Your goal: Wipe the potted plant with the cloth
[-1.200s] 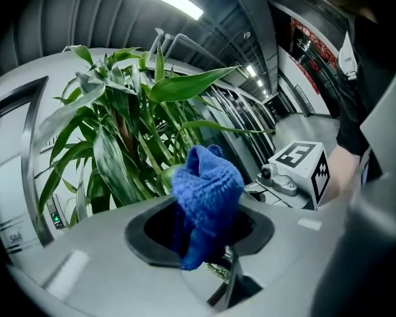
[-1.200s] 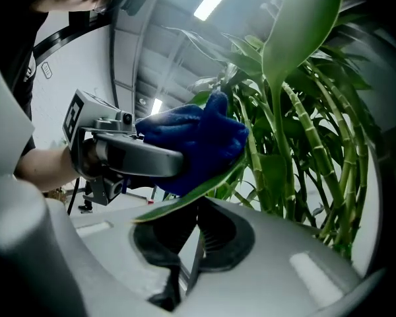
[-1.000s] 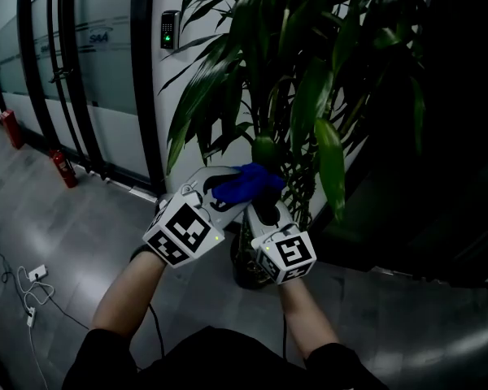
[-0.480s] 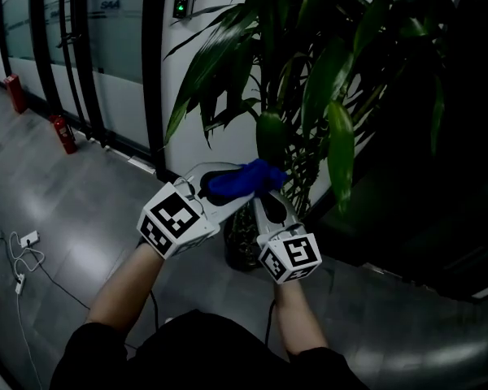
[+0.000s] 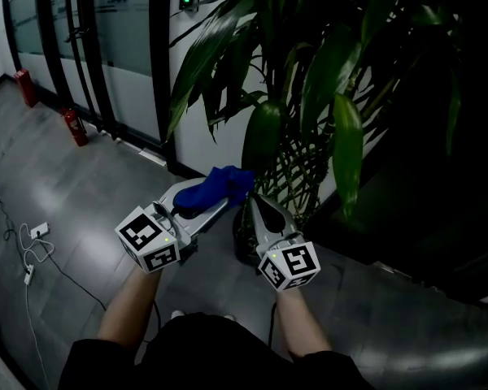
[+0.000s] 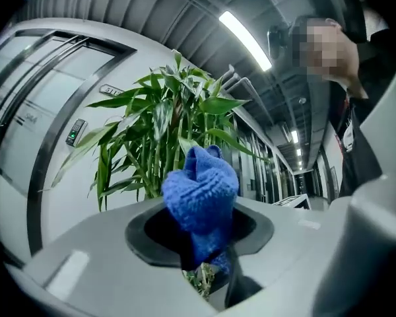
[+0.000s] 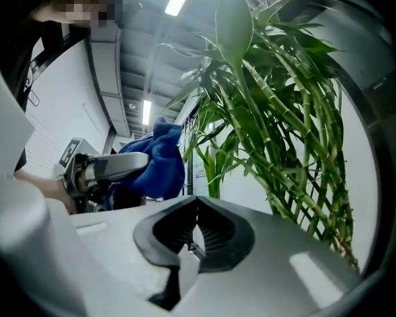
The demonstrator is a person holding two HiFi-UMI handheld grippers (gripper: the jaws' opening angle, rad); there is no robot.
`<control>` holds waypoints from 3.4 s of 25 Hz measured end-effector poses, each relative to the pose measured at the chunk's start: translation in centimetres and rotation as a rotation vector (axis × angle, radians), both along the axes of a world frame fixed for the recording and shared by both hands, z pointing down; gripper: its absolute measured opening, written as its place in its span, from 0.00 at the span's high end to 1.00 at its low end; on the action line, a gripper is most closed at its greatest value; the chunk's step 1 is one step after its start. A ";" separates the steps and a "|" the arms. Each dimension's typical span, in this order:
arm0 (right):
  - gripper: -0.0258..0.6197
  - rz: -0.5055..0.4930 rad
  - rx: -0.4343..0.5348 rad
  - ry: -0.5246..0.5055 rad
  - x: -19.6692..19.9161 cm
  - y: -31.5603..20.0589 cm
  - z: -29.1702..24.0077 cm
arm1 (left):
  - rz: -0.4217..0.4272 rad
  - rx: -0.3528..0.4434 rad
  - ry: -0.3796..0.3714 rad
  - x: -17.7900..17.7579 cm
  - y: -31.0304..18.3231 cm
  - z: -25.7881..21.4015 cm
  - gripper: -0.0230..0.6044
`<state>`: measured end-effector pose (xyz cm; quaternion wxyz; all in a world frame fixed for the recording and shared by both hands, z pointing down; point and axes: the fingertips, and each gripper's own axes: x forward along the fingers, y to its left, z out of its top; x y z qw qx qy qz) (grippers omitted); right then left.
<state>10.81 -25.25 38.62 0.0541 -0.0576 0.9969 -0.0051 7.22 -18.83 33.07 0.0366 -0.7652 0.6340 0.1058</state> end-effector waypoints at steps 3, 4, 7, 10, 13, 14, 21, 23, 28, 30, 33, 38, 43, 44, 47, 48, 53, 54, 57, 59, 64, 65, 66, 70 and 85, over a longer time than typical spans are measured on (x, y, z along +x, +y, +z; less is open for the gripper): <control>0.96 -0.031 -0.016 -0.003 -0.3 0.7 0.3 | 0.003 -0.005 0.003 0.7 1.1 0.6 0.72; 0.96 -0.044 -0.023 -0.003 -0.5 1.0 0.5 | -0.002 -0.010 0.014 0.8 1.5 1.1 0.72; 0.96 -0.087 -0.037 -0.015 -1.6 1.6 0.9 | -0.043 -0.013 0.035 0.5 2.8 2.3 0.72; 0.96 -0.120 -0.063 -0.031 -2.3 2.1 1.2 | -0.101 0.008 0.057 -0.2 4.7 2.8 0.72; 0.96 -0.161 -0.079 -0.042 -3.2 3.4 1.0 | -0.176 0.060 0.087 -1.6 7.4 2.3 0.72; 0.96 -0.179 -0.074 -0.046 -3.6 4.2 0.9 | -0.204 0.074 0.092 -2.3 8.4 2.0 0.72; 0.96 -0.212 -0.069 -0.079 -9.4 8.2 1.0 | -0.327 0.109 0.138 -9.1 15.1 3.8 0.72; 0.96 -0.197 -0.062 -0.050 -12.0 9.1 1.6 | -0.323 0.109 0.122 -11.7 16.1 4.2 0.72; 0.96 -0.126 -0.048 -0.035 -16.8 12.3 1.8 | -0.227 0.114 0.069 -17.5 17.6 3.6 0.72; 0.96 -0.084 -0.035 -0.020 -19.3 12.8 2.0 | -0.174 0.123 0.072 -20.4 17.4 3.5 0.72; 0.96 0.003 -0.017 0.002 -21.8 12.7 2.2 | -0.079 0.122 0.053 -23.7 16.5 2.8 0.72; 0.96 0.155 -0.064 0.008 -23.3 11.7 3.1 | 0.071 0.098 0.041 -26.9 15.0 2.4 0.73; 0.96 0.325 -0.056 -0.003 -20.8 8.2 1.7 | 0.190 0.090 0.003 -26.9 10.9 0.6 0.72; 0.96 0.353 -0.049 -0.011 -20.2 7.4 1.2 | 0.204 0.094 -0.020 -26.7 10.0 -0.1 0.72; 0.96 0.425 -0.030 -0.049 -18.6 4.9 -0.5 | 0.249 0.107 -0.109 -25.6 7.0 -2.5 0.72; 0.96 0.447 -0.024 -0.062 -18.2 4.0 -1.1 | 0.275 0.114 -0.128 -25.0 6.1 -3.5 0.72; 0.96 0.486 0.007 -0.113 -18.4 1.3 -3.4 | 0.362 0.162 -0.208 -23.3 2.3 -8.6 0.72; 0.96 0.477 0.020 -0.119 -18.8 1.1 -3.9 | 0.350 0.171 -0.243 -23.1 1.5 -9.7 0.72; 0.96 0.468 0.075 -0.129 -18.9 0.2 -5.8 | 0.326 0.212 -0.333 -21.8 -1.0 -13.3 0.72; 0.96 0.462 0.088 -0.146 -19.2 -0.2 -6.7 | 0.318 0.244 -0.433 -20.8 -2.2 -14.7 0.72; 0.96 0.420 0.093 -0.183 -21.2 -0.1 -8.0 | 0.282 0.219 -0.721 -18.3 -4.4 -14.5 0.72; 0.96 0.411 0.097 -0.188 -21.4 0.1 -8.3 | 0.285 0.208 -0.745 -17.9 -4.7 -14.2 0.72; 0.96 0.403 0.102 -0.193 -21.5 0.3 -8.5 | 0.288 0.200 -0.756 -17.7 -4.8 -13.9 0.72; 0.96 0.387 0.130 -0.199 -21.5 0.7 -9.2 | 0.297 0.188 -0.748 -17.7 -4.5 -13.1 0.72; 0.96 0.359 0.105 -0.179 -21.9 1.8 -7.6 | 0.277 0.085 -0.786 -17.7 -1.4 -7.2 0.72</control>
